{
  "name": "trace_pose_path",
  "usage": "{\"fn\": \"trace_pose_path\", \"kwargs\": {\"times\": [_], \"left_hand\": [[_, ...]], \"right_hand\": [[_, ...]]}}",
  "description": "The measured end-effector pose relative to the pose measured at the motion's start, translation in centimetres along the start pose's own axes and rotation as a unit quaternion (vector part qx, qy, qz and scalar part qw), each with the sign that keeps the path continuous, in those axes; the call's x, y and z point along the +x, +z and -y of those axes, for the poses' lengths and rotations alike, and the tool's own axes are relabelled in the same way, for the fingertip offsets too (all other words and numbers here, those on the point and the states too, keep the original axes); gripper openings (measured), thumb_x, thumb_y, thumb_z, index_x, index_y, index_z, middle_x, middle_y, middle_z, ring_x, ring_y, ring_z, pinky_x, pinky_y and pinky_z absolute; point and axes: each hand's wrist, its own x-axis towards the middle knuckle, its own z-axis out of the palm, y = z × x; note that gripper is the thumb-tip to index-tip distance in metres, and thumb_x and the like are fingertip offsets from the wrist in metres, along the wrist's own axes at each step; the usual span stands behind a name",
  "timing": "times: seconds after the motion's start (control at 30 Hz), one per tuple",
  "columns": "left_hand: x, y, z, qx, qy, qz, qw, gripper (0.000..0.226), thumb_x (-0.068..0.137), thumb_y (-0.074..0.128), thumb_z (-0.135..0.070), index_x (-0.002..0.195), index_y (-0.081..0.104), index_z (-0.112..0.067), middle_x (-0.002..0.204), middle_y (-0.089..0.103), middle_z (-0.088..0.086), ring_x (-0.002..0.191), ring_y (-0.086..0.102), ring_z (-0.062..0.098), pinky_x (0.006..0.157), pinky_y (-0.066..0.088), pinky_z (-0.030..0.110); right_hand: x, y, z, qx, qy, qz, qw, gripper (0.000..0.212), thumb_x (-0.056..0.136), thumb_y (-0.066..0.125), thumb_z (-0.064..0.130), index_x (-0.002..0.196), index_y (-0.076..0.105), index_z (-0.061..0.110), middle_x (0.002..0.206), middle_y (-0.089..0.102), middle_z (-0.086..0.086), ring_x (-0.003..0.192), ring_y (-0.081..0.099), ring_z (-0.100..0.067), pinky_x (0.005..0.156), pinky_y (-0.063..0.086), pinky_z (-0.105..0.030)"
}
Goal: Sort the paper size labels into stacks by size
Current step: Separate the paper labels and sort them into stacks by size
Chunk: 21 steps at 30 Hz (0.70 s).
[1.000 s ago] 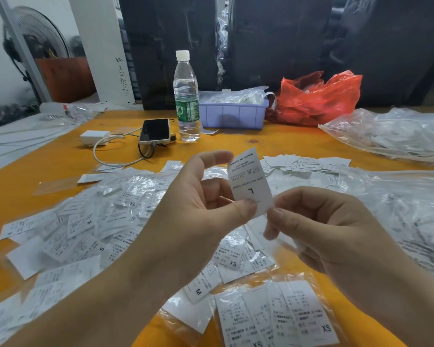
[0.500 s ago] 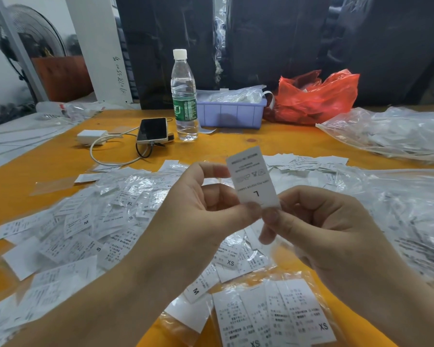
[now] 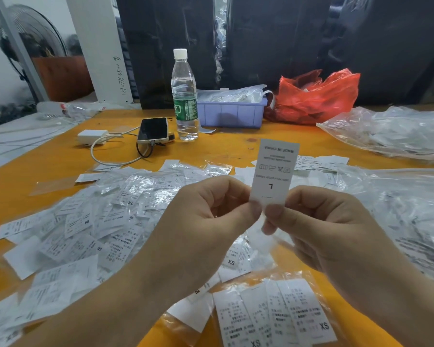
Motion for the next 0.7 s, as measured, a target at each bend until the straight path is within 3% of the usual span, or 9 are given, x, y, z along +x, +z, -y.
{"fn": "trace_pose_path", "kwargs": {"times": [0.1,0.2,0.3,0.43,0.53,0.7], "left_hand": [[-0.1,0.2,-0.1,0.031,0.009,-0.007,0.999,0.009,0.08,0.066,-0.035,0.085,0.072,-0.03,0.077,0.072,-0.002,0.072,0.064,0.023,0.065,0.054,0.033],[-0.1,0.2,-0.2,0.05,0.007,-0.003,0.999,0.011,0.081,0.064,-0.037,0.088,0.071,-0.034,0.08,0.073,-0.004,0.078,0.066,0.029,0.069,0.054,0.043],[-0.1,0.1,0.0,0.049,0.006,-0.002,0.999,0.013,0.079,0.065,-0.035,0.091,0.069,-0.037,0.081,0.073,-0.007,0.076,0.067,0.021,0.072,0.057,0.039],[0.1,-0.5,0.2,0.025,-0.006,-0.022,0.999,0.02,0.081,0.076,-0.029,0.094,0.066,-0.04,0.079,0.073,-0.009,0.072,0.067,0.009,0.069,0.056,0.023],[0.3,-0.8,0.3,0.01,-0.019,-0.037,0.999,0.017,0.082,0.074,-0.025,0.093,0.067,-0.037,0.079,0.074,-0.01,0.07,0.067,0.006,0.065,0.051,0.013],[0.4,-0.8,0.3,-0.017,-0.032,-0.033,0.999,0.014,0.079,0.071,-0.029,0.091,0.068,-0.034,0.081,0.075,-0.006,0.067,0.066,0.006,0.064,0.053,0.015]], "right_hand": [[0.0,-0.1,0.1,-0.004,-0.02,-0.007,1.0,0.028,0.07,0.069,0.034,0.069,0.07,0.007,0.039,0.049,0.011,0.031,0.04,-0.002,0.04,0.029,-0.005],[0.1,-0.3,0.3,0.001,-0.042,-0.014,0.999,0.023,0.072,0.07,0.036,0.075,0.075,0.013,0.054,0.064,0.002,0.034,0.045,-0.001,0.04,0.03,-0.004],[0.1,-0.5,0.2,-0.022,-0.043,-0.017,0.999,0.021,0.073,0.076,0.039,0.076,0.076,0.018,0.07,0.071,-0.008,0.037,0.05,0.0,0.039,0.032,-0.004],[0.2,-0.5,0.2,-0.026,-0.035,-0.031,0.999,0.023,0.07,0.068,0.034,0.077,0.075,0.012,0.074,0.073,-0.006,0.04,0.054,0.003,0.039,0.035,-0.005],[0.4,-0.7,0.2,-0.036,-0.032,-0.037,0.998,0.024,0.071,0.067,0.031,0.077,0.074,0.009,0.075,0.074,-0.005,0.044,0.056,0.008,0.04,0.036,-0.004],[0.3,-0.7,0.0,-0.051,-0.029,-0.039,0.998,0.006,0.08,0.071,0.017,0.077,0.075,0.013,0.072,0.074,-0.004,0.04,0.053,0.003,0.038,0.032,-0.006]]}}
